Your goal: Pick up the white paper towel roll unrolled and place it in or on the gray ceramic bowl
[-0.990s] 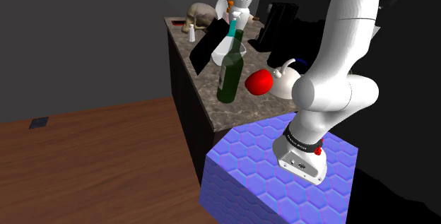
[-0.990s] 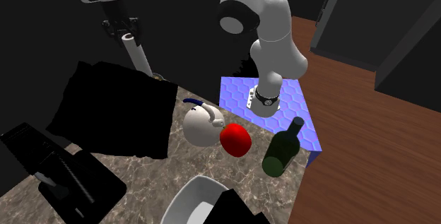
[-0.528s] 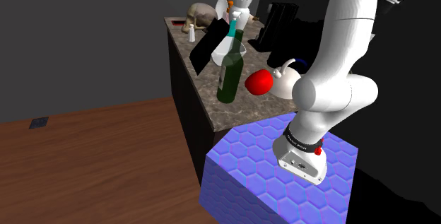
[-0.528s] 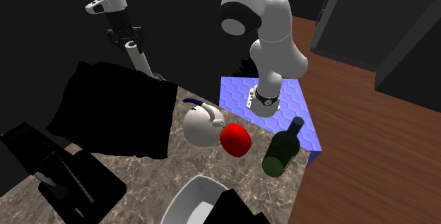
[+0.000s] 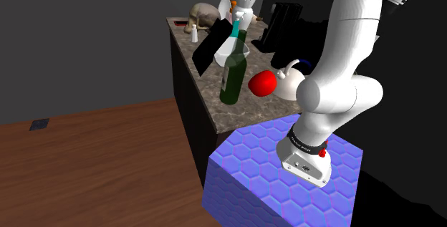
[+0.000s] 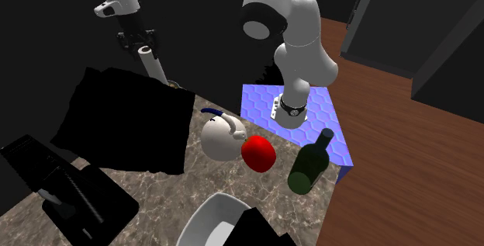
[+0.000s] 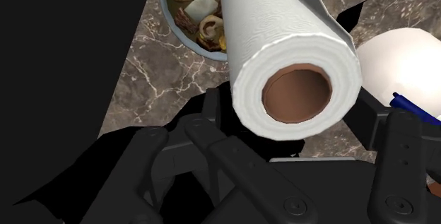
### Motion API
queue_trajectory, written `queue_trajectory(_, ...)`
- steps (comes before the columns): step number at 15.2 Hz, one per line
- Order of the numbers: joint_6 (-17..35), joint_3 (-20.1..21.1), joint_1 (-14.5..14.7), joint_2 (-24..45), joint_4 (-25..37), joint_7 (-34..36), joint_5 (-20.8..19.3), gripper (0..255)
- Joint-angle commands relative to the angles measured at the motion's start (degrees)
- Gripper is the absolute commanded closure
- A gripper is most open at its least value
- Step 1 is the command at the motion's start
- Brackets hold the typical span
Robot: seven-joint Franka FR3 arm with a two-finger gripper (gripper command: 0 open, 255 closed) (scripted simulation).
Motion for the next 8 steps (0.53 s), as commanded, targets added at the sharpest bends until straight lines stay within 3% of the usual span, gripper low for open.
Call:
queue_trajectory(1, 0.00, 0.01, 0.00, 0.01, 0.00, 0.00, 0.00, 0)
queue_trajectory(5, 0.00, 0.01, 0.00, 0.01, 0.00, 0.00, 0.00, 0)
queue_trajectory(8, -6.10, 0.90, -4.25, 0.69, 7.64, 0.77, 0.33, 0)
